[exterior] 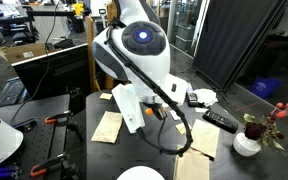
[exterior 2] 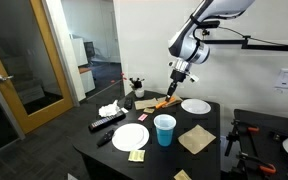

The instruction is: Take the marker out of the cup and put it on the table

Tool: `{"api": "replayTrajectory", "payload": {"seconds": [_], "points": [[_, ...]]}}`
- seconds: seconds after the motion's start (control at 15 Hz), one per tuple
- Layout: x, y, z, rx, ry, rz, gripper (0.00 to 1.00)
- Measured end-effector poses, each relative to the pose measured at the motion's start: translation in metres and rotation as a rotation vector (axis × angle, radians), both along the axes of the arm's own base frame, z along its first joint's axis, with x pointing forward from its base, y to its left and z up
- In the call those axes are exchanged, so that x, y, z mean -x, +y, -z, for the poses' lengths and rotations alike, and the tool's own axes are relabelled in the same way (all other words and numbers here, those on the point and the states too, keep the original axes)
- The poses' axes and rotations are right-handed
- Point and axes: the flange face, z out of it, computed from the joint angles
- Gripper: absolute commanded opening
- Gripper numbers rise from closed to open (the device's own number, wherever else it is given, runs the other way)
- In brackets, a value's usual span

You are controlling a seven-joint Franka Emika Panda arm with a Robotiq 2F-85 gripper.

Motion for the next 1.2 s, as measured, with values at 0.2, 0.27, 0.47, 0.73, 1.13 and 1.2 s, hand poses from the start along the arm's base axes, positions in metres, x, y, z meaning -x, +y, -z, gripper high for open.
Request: {"api": "replayTrajectory", "payload": {"seconds": [0.2, 0.27, 0.47, 0.73, 1.13, 1.2], "points": [[0.001, -0.001, 0.018, -0.007, 0.01, -0.015, 0.05], [0.0, -0.001, 0.024, -0.009, 0.015, -0.019, 0.05], [-0.001, -0.001, 0.038, -0.012, 0.029, -0.026, 0.05], [-0.004, -0.001, 0.052, -0.02, 0.046, -0.028, 0.05], [-0.008, 0.0, 0.067, -0.022, 0.063, -0.039, 0.05], [-0.009, 0.001, 0.068, -0.021, 0.066, -0.042, 0.05]]}}
